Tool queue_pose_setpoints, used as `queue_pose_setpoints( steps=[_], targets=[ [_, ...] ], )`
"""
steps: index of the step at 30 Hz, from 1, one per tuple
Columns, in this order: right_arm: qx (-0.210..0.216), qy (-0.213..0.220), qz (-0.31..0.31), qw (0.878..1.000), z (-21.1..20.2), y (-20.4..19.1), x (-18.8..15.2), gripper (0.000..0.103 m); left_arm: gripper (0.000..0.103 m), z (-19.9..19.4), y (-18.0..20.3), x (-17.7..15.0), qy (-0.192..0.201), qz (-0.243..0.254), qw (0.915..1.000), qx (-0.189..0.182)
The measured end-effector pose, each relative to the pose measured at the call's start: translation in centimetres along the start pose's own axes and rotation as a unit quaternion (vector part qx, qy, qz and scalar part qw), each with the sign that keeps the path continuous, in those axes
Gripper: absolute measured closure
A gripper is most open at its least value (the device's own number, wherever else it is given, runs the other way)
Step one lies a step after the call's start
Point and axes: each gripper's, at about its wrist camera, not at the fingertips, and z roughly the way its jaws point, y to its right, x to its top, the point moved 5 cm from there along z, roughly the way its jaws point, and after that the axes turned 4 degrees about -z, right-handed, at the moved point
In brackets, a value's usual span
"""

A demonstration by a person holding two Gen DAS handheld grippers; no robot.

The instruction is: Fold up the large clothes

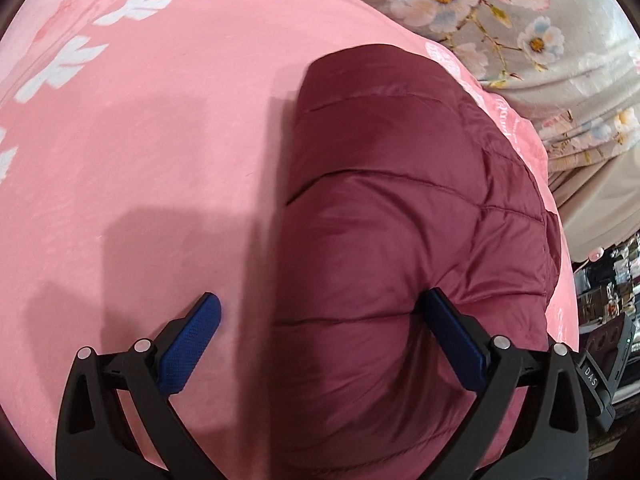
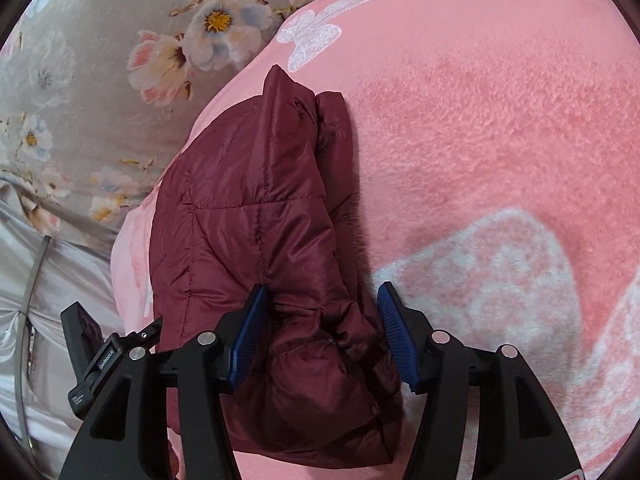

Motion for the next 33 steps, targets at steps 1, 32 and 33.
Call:
queue_pose_setpoints(
  steps=[1, 32, 33],
  targets=[
    [0.001, 0.001, -0.001, 1.0, 0.2, -0.2, 0.1, 0.045, 0.005, 0.2, 0.3, 0.2, -0.001, 0.005, 1.0, -0.001],
    [-0.004, 0.201, -0.319, 0.926, 5.2, -25.9, 1.0, 0.088, 0.069, -14.8, -3.6, 10.7, 0.279, 0.193, 0.9356, 0.1],
    [-0.003, 0.202, -0.324, 0.924, 6.0, -26.5, 1.0, 0.088, 0.069, -14.9, -4.6, 11.2, 0.283, 0.194, 0.9338, 0.101]
  ],
)
